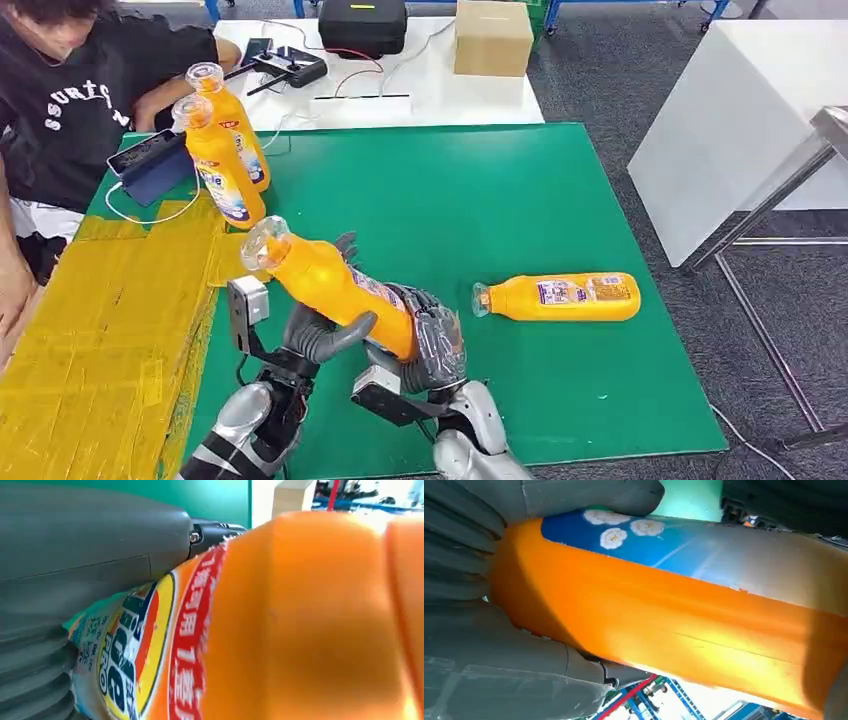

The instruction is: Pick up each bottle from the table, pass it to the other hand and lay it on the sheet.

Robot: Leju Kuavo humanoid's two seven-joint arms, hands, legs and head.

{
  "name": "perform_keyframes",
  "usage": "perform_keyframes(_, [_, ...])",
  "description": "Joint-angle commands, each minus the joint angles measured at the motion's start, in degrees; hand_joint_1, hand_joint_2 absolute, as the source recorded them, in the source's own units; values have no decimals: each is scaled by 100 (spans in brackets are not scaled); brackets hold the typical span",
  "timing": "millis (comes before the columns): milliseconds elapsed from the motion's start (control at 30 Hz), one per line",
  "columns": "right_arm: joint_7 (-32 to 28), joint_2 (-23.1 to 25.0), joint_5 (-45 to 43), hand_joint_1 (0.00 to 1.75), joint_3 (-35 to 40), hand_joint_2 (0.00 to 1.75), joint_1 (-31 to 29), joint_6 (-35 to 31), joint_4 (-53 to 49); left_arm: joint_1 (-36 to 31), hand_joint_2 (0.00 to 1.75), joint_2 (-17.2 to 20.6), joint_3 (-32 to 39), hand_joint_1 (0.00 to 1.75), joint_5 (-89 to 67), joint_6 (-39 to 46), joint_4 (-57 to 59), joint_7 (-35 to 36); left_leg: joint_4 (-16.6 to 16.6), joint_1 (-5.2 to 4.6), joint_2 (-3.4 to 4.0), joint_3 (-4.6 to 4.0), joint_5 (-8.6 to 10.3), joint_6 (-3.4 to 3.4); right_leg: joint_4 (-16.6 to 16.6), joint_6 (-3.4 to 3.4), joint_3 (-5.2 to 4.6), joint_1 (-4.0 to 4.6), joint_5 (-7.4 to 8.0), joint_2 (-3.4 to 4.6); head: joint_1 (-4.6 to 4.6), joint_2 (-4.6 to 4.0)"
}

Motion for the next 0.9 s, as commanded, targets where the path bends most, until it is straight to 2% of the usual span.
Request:
perform_keyframes(33, [-10,-130,88,175,297,175,5,2,443,-287,175,-106,282,0,-47,150,112,-43,3,17,-12,24,-10,-23,-2,-14,32,17,-12,-21,0,0])
perform_keyframes(233, [-11,-114,108,175,278,175,4,-18,466,-296,175,-111,367,0,10,143,94,-18,0,9,-9,8,-2,-11,-5,-6,12,9,-3,-13,0,0])
perform_keyframes(400, [-35,-98,103,175,279,175,-35,-4,520,-333,175,-56,341,0,375,-297,196,161,1,12,-12,11,-4,-15,-4,-8,17,12,-6,-17,0,0])
perform_keyframes(433, [-41,-95,101,175,282,175,-44,1,532,-325,175,-59,340,175,421,-346,219,167,2,14,-12,15,-5,-17,-4,-10,21,14,-8,-18,0,0])
perform_keyframes(900, [-80,-87,74,175,342,175,-87,39,654,-280,175,-35,327,175,803,-728,371,238,-2,12,-11,17,-5,-17,-6,-9,22,12,-7,-17,0,2])
